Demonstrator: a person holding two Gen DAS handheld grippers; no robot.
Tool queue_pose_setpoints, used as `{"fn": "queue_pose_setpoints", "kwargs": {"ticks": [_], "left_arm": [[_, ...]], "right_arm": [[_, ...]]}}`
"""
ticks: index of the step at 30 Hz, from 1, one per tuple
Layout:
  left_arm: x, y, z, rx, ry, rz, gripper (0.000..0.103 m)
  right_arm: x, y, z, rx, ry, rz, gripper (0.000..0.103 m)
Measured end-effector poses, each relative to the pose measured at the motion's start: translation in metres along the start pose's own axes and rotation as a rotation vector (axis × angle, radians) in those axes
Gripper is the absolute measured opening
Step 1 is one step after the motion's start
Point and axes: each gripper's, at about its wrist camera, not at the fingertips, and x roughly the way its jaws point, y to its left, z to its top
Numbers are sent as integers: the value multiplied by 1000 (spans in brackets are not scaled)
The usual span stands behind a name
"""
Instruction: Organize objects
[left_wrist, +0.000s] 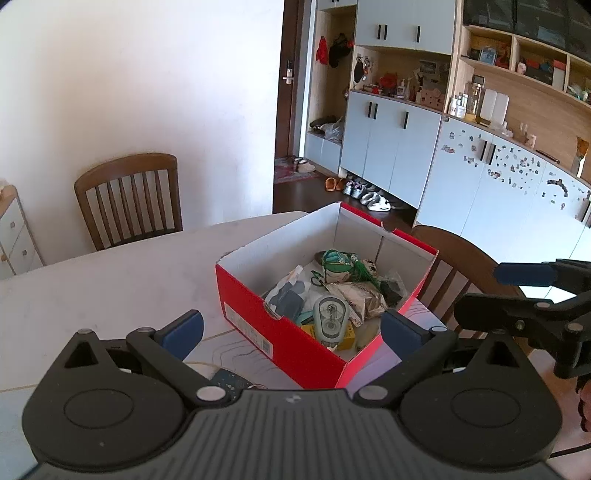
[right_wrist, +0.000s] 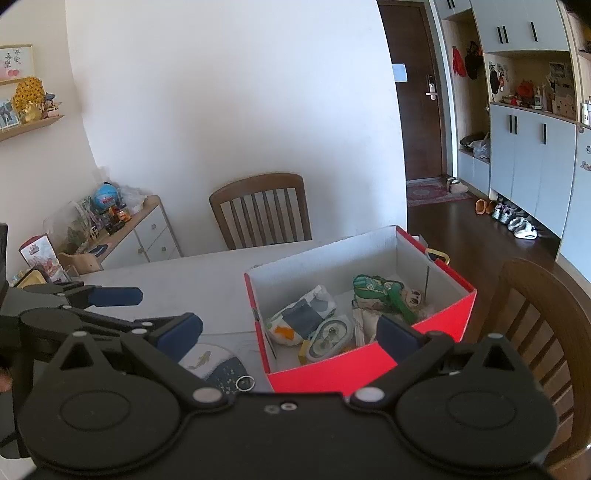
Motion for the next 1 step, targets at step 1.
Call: {"fn": "queue_pose_setpoints", "kwargs": {"ticks": [1], "left_arm": [[0,1,0,-5,3,-3,103]], "right_arm": [[0,0,0,1,2,0,102]]}}
